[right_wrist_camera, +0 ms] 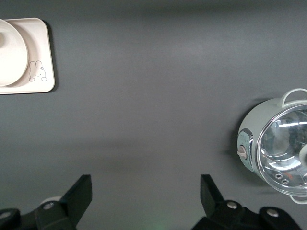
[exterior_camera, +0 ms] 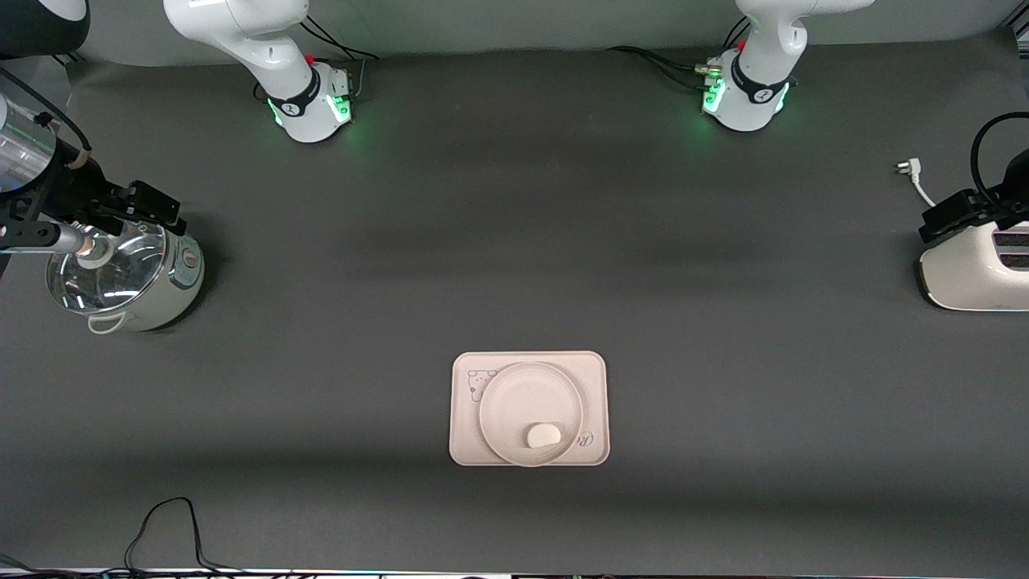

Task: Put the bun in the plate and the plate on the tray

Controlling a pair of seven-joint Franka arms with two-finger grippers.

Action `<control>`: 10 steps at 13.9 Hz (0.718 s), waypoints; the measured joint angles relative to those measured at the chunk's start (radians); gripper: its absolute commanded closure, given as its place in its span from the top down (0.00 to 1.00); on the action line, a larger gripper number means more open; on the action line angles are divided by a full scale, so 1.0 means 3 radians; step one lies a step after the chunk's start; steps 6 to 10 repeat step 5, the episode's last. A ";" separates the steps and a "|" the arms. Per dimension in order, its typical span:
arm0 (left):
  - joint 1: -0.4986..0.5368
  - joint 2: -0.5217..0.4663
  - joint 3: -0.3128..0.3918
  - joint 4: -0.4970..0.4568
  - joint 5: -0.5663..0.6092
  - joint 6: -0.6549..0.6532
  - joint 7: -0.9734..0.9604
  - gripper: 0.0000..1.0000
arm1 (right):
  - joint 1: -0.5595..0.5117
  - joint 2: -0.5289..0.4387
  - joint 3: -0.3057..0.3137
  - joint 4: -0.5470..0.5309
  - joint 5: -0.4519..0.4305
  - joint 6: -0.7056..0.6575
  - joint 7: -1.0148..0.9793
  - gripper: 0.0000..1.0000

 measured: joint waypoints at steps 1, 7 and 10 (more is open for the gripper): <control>0.0000 0.0000 0.0000 0.0012 -0.0001 0.0000 0.0000 1.00 | -0.0054 0.0019 0.0056 0.0000 0.0000 -0.0001 0.0000 1.00; 0.0000 0.0000 0.0000 0.0022 -0.0001 -0.0001 0.0000 1.00 | -0.0329 0.0093 0.0415 -0.0001 -0.0001 0.0000 0.0002 1.00; 0.0000 0.0000 0.0000 0.0022 -0.0001 -0.0001 0.0000 1.00 | -0.0329 0.0093 0.0415 -0.0001 -0.0001 0.0000 0.0002 1.00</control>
